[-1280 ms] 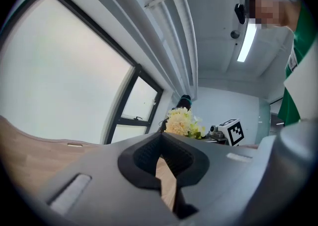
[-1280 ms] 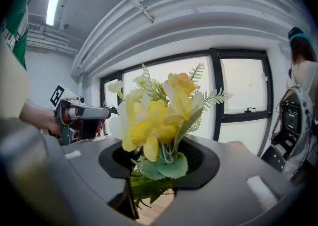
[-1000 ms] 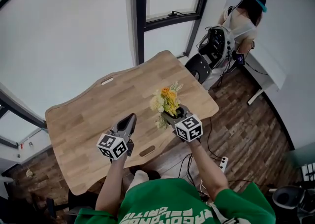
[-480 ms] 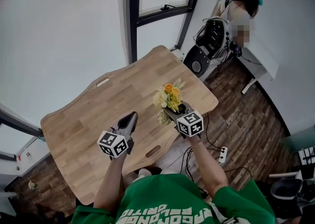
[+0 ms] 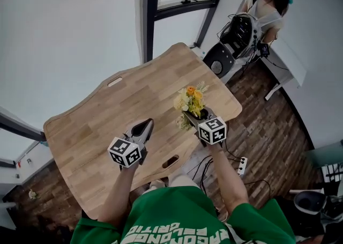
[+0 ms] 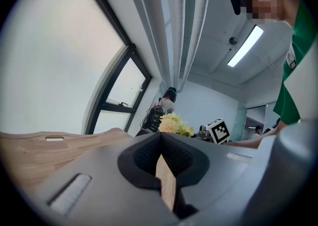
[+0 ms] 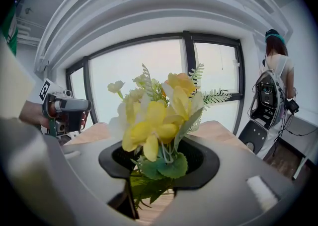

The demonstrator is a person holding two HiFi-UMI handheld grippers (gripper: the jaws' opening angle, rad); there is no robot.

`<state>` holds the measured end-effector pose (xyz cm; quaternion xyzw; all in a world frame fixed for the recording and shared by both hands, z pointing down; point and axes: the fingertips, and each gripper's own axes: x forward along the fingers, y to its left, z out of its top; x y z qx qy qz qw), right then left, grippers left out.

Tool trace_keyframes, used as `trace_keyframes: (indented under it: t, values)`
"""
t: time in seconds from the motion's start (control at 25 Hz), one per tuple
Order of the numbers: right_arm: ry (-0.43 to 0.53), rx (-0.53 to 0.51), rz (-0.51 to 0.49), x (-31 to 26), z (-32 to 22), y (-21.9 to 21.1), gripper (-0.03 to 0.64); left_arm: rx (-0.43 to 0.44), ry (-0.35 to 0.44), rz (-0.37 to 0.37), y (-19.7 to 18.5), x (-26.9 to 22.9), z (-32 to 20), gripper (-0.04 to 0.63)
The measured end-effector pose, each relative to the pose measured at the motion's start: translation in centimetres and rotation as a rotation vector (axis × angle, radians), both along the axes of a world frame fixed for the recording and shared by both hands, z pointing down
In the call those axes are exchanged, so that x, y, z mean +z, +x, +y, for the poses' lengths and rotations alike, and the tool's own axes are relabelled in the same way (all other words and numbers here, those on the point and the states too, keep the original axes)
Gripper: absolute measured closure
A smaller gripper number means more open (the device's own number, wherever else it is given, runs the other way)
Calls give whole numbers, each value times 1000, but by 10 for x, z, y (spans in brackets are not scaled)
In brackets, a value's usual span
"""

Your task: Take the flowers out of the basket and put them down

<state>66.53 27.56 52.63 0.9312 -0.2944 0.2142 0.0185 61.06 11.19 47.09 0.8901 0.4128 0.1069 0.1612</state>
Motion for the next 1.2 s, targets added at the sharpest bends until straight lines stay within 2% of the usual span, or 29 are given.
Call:
trace_keyframes:
  t: [0.16, 0.56, 0.8, 1.2]
  values:
    - [2, -17, -30, 15, -5, 16, 411, -14, 11, -18, 8, 10, -5, 577]
    - [-18, -131, -139, 66, -24, 55, 411, -125, 38, -68, 32, 40, -18, 577]
    - [-62, -200, -193, 91, -27, 72, 411, -174, 38, -86, 37, 44, -12, 577]
    - [-143, -296, -334, 165, -36, 94, 410, -251, 32, -138, 55, 65, -14, 578]
